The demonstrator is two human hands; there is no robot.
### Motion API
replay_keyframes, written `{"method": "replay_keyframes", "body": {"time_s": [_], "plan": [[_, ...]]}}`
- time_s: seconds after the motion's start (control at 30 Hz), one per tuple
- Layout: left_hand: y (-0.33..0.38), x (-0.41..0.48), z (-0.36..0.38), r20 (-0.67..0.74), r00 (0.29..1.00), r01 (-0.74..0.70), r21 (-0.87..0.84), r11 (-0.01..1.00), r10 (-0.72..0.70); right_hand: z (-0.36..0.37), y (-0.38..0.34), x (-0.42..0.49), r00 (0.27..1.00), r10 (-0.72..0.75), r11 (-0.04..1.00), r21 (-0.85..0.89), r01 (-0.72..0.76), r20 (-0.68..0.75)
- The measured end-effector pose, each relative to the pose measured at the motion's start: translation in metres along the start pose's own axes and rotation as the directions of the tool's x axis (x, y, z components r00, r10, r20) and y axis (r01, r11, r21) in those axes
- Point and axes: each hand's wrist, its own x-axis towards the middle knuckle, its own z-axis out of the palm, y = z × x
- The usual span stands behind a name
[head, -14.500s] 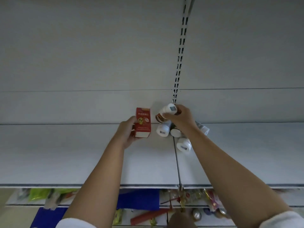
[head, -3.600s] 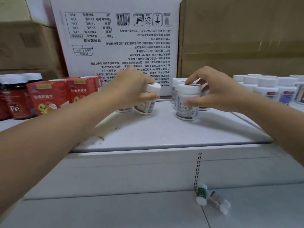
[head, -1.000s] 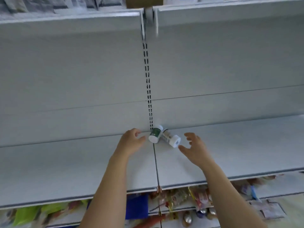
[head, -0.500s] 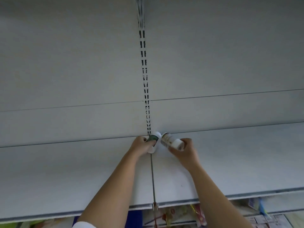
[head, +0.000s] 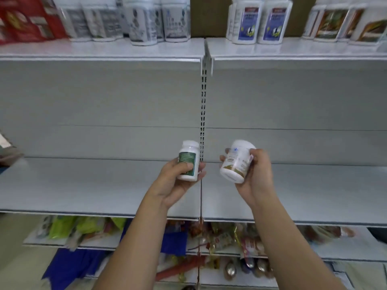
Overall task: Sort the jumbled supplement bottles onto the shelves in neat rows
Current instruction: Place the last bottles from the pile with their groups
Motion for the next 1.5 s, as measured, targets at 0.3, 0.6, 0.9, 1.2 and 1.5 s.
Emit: {"method": "replay_keyframes", "body": {"time_s": [0.3,0.6,0.9,1.2,1.5], "plan": [[0.094,-0.104,0.052,0.059,0.932,-0.353,0.385,0.853,0.359,0.091,-0.035,-0.089,0.94,-0.032,0.889,-0.42,0.181,0.338],[0.227,-0.131,0.051,0.201,0.761,-0.566,0.67,0.48,0.617,0.206,-0.05,-0.098,0.771,-0.2,0.653,-0.504,0.565,0.605],[0.361,-0.099,-0.007,0.248,0.716,-0.555,0.769,0.317,0.652,0.319,-0.034,-0.039,0.662,-0.298,0.307,-0.588,0.748,0.688],[0.43,-0.025,-0.057,0.212,0.8,-0.408,0.879,0.249,0.561,0.404,0.009,0.055,0.734,-0.193,-0.065,-0.755,0.652,0.651],[0.427,0.005,-0.077,0.205,0.823,-0.42,0.847,0.326,0.53,0.394,0.02,0.095,0.75,-0.262,-0.141,-0.793,0.593,0.607]]}}
